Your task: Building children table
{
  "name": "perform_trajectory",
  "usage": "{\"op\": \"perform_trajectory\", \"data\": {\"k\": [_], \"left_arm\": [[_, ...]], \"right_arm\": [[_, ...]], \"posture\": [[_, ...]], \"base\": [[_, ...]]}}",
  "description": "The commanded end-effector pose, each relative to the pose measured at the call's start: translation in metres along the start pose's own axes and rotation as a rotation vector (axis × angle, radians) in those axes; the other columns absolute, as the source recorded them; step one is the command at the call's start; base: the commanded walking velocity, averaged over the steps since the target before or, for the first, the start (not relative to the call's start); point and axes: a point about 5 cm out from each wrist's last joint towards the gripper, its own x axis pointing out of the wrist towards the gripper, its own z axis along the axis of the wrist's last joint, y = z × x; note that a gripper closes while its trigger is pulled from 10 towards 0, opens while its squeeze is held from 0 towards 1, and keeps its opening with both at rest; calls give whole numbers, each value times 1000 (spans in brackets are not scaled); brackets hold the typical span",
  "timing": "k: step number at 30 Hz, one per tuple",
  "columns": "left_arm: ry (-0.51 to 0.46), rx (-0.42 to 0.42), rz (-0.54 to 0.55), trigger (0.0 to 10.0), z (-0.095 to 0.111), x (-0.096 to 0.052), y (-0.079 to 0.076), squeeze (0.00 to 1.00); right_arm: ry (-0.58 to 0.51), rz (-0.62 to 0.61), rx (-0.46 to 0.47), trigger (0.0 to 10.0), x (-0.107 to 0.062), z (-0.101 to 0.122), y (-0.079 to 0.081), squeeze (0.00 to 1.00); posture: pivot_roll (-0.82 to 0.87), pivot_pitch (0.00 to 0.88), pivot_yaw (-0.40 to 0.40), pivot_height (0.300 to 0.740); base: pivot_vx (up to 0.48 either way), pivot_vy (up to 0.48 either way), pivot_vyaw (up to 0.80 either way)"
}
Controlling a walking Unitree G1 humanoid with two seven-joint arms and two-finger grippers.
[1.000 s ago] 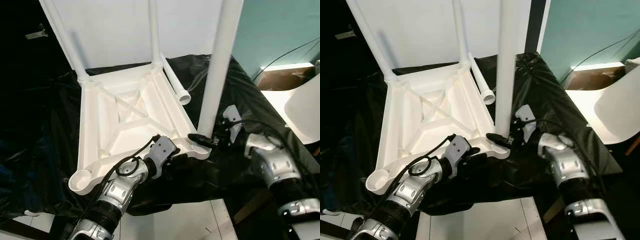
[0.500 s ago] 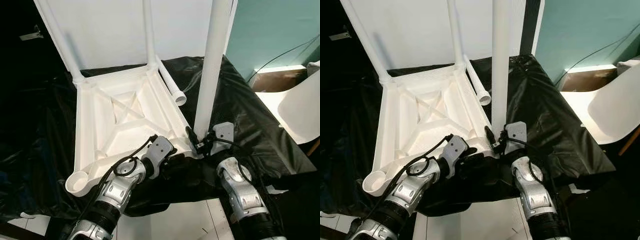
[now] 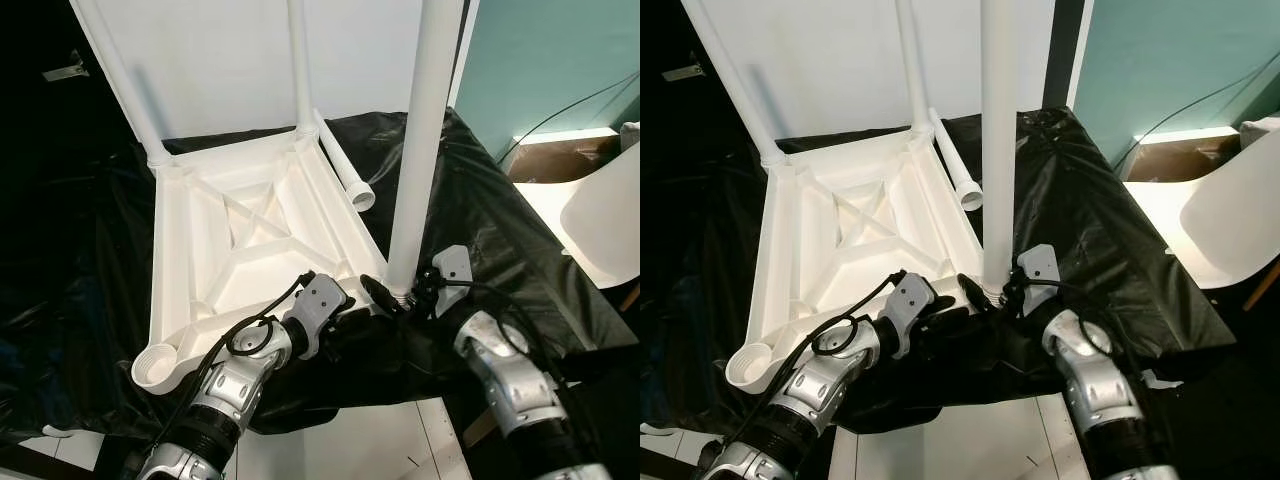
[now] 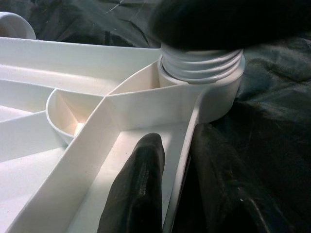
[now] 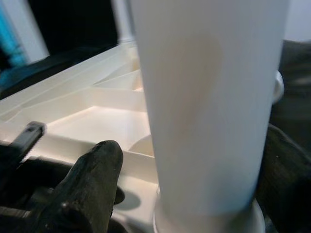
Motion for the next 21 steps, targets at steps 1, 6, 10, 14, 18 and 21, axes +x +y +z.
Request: {"op": "perform_trajectory", "data": {"k": [1, 6, 10, 14, 18, 21], "left_arm": [[99, -54, -67, 10000, -24, -2, -11, 0], [100, -51, -69, 10000, -24, -2, -11, 0], [101, -49, -67, 10000, -24, -2, -10, 0], [102, -48, -65, 10000, -24, -2, -10, 0], [99, -52, -65, 10000, -25, -1, -11, 0], [96, -57, -62, 10000, -25, -1, -12, 0]], "right_arm": [[-5, 61, -11, 10000, 2, 6, -3, 0], [21, 74, -51, 10000, 1, 12, -24, 0], [12, 127, -17, 0, 3, 19, -26, 0], [24, 172, 12, 0, 4, 19, -24, 0], [50, 108, 108, 0, 9, 0, -3, 0], [122, -211, 19, 0, 12, -18, 0, 0]], "posture": [[-90, 0, 51, 740], [-92, 0, 54, 740], [-90, 0, 55, 740], [-91, 0, 53, 740], [-89, 0, 45, 740], [-85, 0, 39, 740]], "base": [[0, 0, 0], [0, 0, 0], [0, 0, 0], [0, 0, 0], [0, 0, 0], [0, 0, 0]]}}
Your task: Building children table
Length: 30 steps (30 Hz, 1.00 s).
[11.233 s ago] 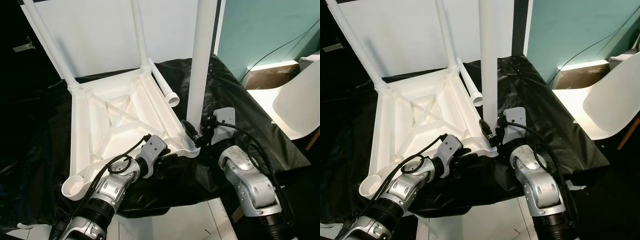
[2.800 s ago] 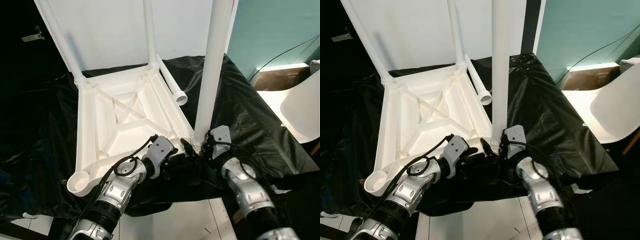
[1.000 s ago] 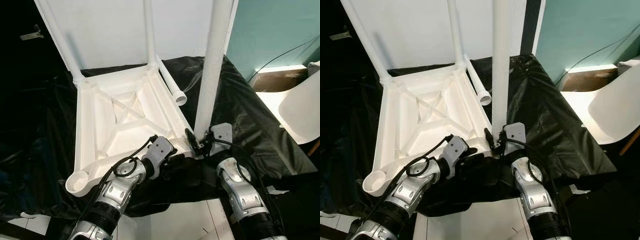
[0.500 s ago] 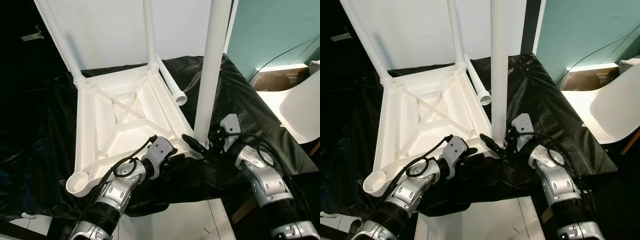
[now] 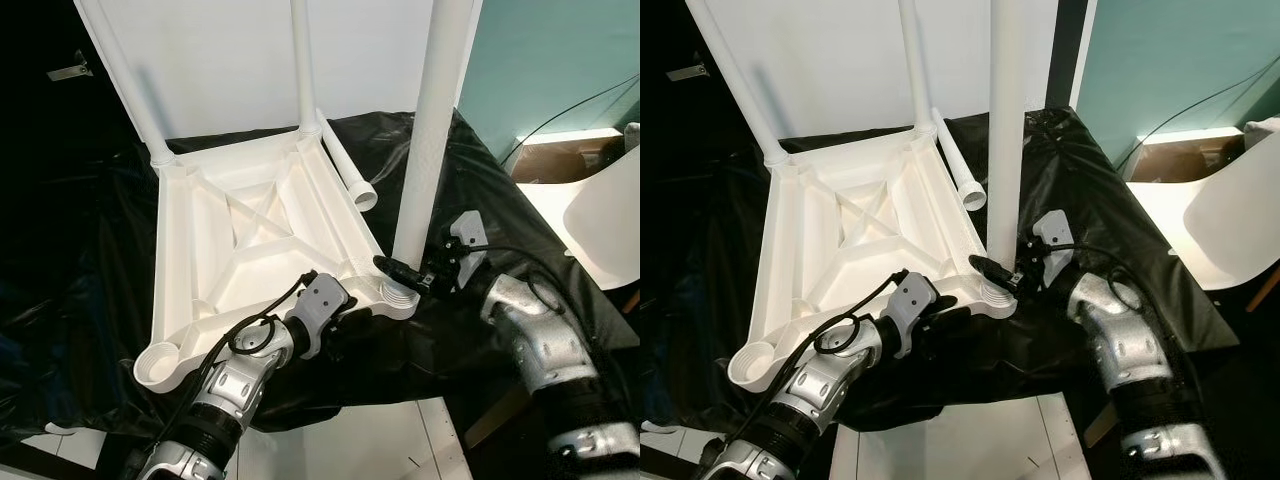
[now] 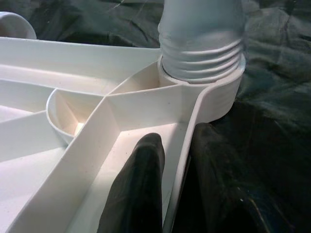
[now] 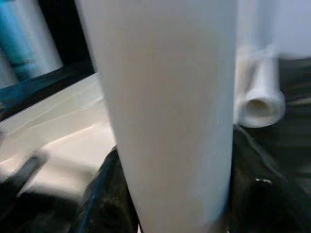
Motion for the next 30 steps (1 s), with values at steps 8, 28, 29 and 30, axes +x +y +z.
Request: {"op": "perform_trajectory", "data": {"k": [8, 28, 29, 30], "left_arm": [[101, -54, -83, 10000, -26, -1, -18, 0], [98, -51, -86, 10000, -25, 1, -17, 0], [96, -51, -85, 10000, -24, 1, -16, 0], [96, -51, -85, 10000, -24, 1, -16, 0]], "right_arm": [[-48, -389, -22, 0, -10, -10, 10, 0], [-39, -100, -42, 10000, -10, -8, 12, 0], [-26, -75, -62, 10000, -11, -8, 4, 0], [-26, -75, -62, 10000, -11, -8, 4, 0]], "posture": [[-97, 0, 55, 740], [-96, 0, 55, 740], [-96, 0, 55, 740], [-96, 0, 55, 740]], "base": [[0, 0, 0], [0, 0, 0], [0, 0, 0], [0, 0, 0]]}}
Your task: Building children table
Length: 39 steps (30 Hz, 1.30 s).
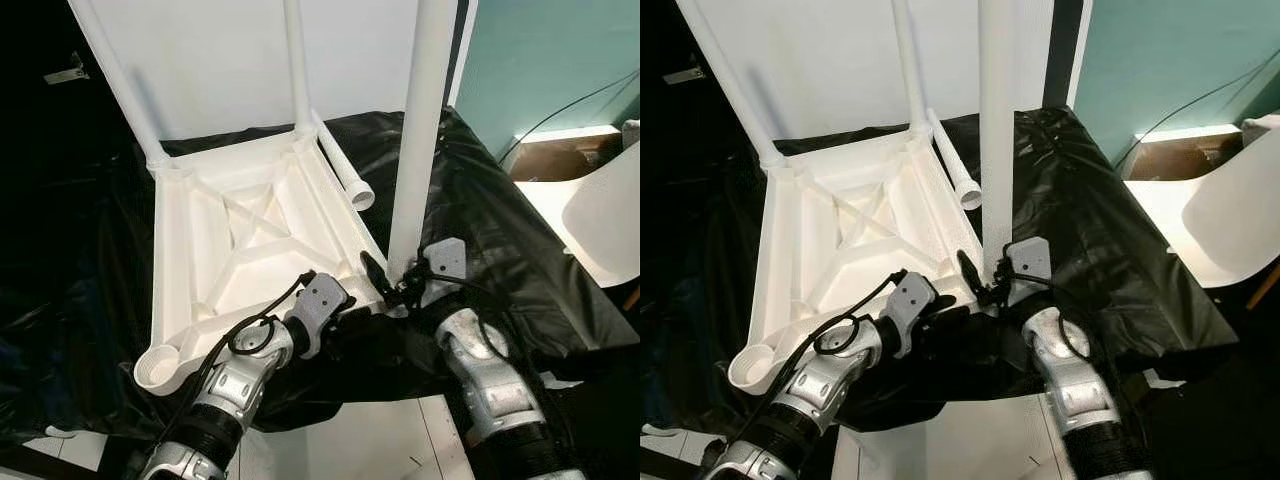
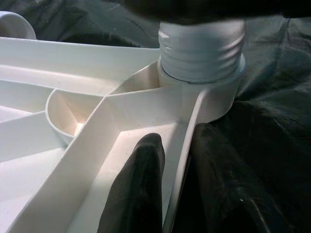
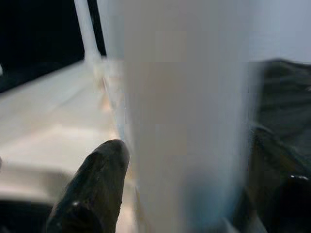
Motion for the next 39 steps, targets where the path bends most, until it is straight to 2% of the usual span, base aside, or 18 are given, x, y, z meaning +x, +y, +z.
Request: {"op": "perform_trajectory", "data": {"k": [1, 2, 3, 6, 12, 13, 22, 24, 26, 28, 31, 32, 35, 39], "left_arm": [[102, -51, -75, 10000, -25, -2, -12, 0], [103, -50, -78, 10000, -25, -2, -13, 0], [103, -50, -78, 10000, -25, -2, -13, 0], [105, -48, -83, 10000, -25, -1, -14, 0], [103, -48, -81, 10000, -25, -1, -13, 0], [102, -49, -76, 10000, -25, -2, -13, 0], [103, -49, -74, 10000, -26, -3, -13, 0], [100, -49, -73, 10000, -25, -1, -13, 0], [97, -49, -72, 10000, -24, 0, -13, 0], [95, -51, -71, 10000, -24, 0, -14, 0], [97, -50, -73, 10000, -25, -1, -14, 0], [97, -50, -73, 10000, -25, -1, -14, 0], [100, -48, -72, 10000, -25, -2, -13, 0], [100, -48, -71, 10000, -24, -2, -12, 0]], "right_arm": [[21, 60, 6, 10000, 2, -2, -6, 0], [40, 88, -5, 10000, 4, -1, -14, 0], [40, 88, -5, 10000, 4, -1, -14, 0], [92, 159, -52, 10000, 9, 1, -28, 0], [113, 232, -80, 10000, 9, 1, -29, 0], [126, 271, -80, 0, 8, -1, -29, 0], [163, 296, -56, 0, 7, -7, -33, 0], [123, 176, -38, 0, 8, -7, -32, 0], [70, -29, 35, 0, 8, -6, -37, 0], [43, -135, 46, 0, 0, -10, -25, 0], [25, -178, 74, 0, -7, -13, -7, 0], [25, -178, 74, 0, -7, -13, -7, 0], [15, -190, 118, 0, -4, -13, 11, 0], [16, -193, 126, 0, -2, -14, 15, 0]], "posture": [[-99, 0, 55, 740], [-103, 0, 57, 740], [-103, 0, 57, 740], [-102, 0, 56, 740], [-93, 0, 55, 740], [-93, 0, 55, 740], [-93, 0, 54, 740], [-93, 0, 49, 740], [-89, 0, 47, 740], [-89, 0, 51, 740], [-88, 0, 54, 740], [-88, 0, 54, 740], [-85, 0, 56, 740], [-82, 0, 55, 740]], "base": [[0, 0, 0], [0, 0, 0], [0, 0, 0], [0, 0, 0], [0, 0, 0], [0, 0, 0], [0, 0, 0], [0, 0, 0], [0, 0, 0], [0, 0, 0], [0, 0, 0], [0, 0, 0], [0, 0, 0], [0, 0, 0]]}}
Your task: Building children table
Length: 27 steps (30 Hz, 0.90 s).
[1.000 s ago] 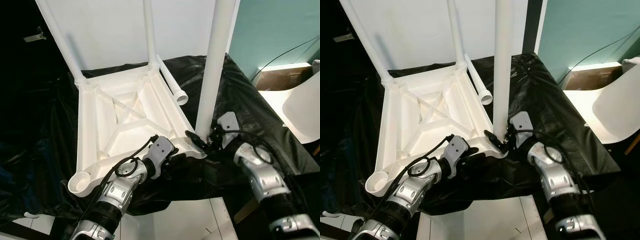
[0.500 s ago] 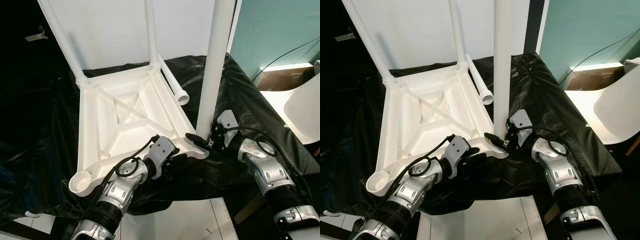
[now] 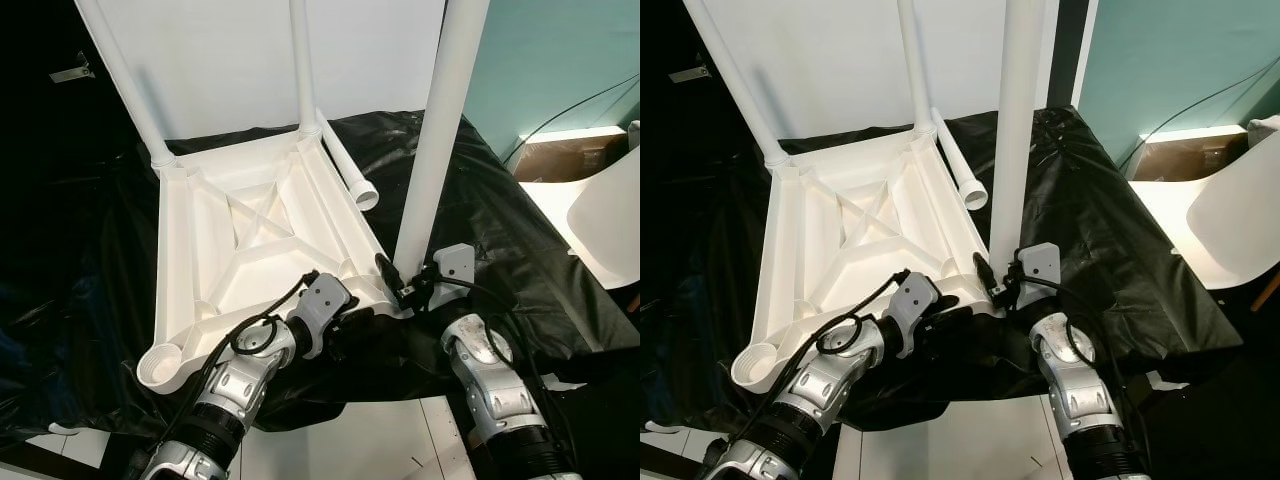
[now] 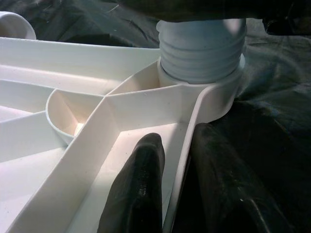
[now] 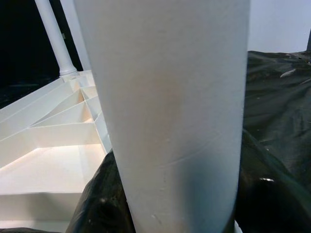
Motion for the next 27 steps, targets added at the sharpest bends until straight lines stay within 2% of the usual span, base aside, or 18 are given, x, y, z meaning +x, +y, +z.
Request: {"op": "perform_trajectory", "data": {"k": [1, 4, 5, 6, 16, 18, 19, 20, 21, 22, 23, 24, 25, 27], "left_arm": [[101, -52, -65, 10000, -25, -3, -11, 0], [100, -53, -65, 10000, -25, -3, -11, 0], [101, -53, -65, 10000, -25, -3, -12, 0], [101, -53, -65, 10000, -25, -3, -12, 0], [102, -57, -61, 10000, -26, -4, -13, 0], [100, -56, -62, 10000, -25, -3, -13, 0], [98, -56, -62, 10000, -25, -3, -13, 0], [98, -56, -62, 10000, -25, -3, -13, 0], [95, -58, -62, 10000, -24, -2, -12, 0], [95, -58, -62, 10000, -24, -2, -12, 0], [97, -56, -66, 10000, -24, -2, -12, 0], [104, -46, -78, 10000, -24, -2, -12, 0], [104, -46, -78, 10000, -24, -2, -12, 0], [104, -44, -77, 10000, -24, -2, -11, 0]], "right_arm": [[47, -24, 19, 0, -3, -10, 1, 0], [47, -26, 17, 0, 0, -9, 2, 0], [49, -19, 9, 9216, 1, -9, 4, 0], [50, -12, 1, 10000, 1, -8, 5, 0], [66, -48, -33, 10000, 4, -8, -1, 0], [76, -8, -68, 10000, 5, -8, -2, 0], [103, 78, -88, 10000, 6, -11, 1, 0], [103, 78, -88, 10000, 6, -11, 1, 0], [140, 185, -100, 10000, 5, -15, 3, 247], [140, 185, -100, 10000, 5, -15, 3, 247], [167, 288, -127, 10000, 3, -17, 3, 220], [187, 455, -179, 10000, -2, -17, -2, 1000], [187, 455, -179, 10000, -2, -17, -2, 1000], [185, 470, -242, 10000, 2, -13, -13, 1000]], "posture": [[-80, 0, 55, 740], [-81, 0, 56, 740], [-80, 0, 55, 740], [-78, 0, 54, 740], [-81, 0, 52, 740], [-80, 0, 52, 740], [-82, 0, 55, 740], [-82, 0, 55, 740], [-82, 0, 55, 740], [-82, 0, 55, 740], [-94, 0, 63, 740], [-96, 0, 64, 740], [-96, 0, 64, 740], [-93, 0, 62, 740]], "base": [[0, 0, 0], [0, 0, 0], [0, 0, 0], [0, 0, 0], [0, 0, 0], [0, 0, 0], [0, 0, 0], [0, 0, 0], [0, 0, 0], [0, 0, 0], [0, 0, 0], [0, 0, 0], [0, 0, 0], [0, 0, 0]]}}
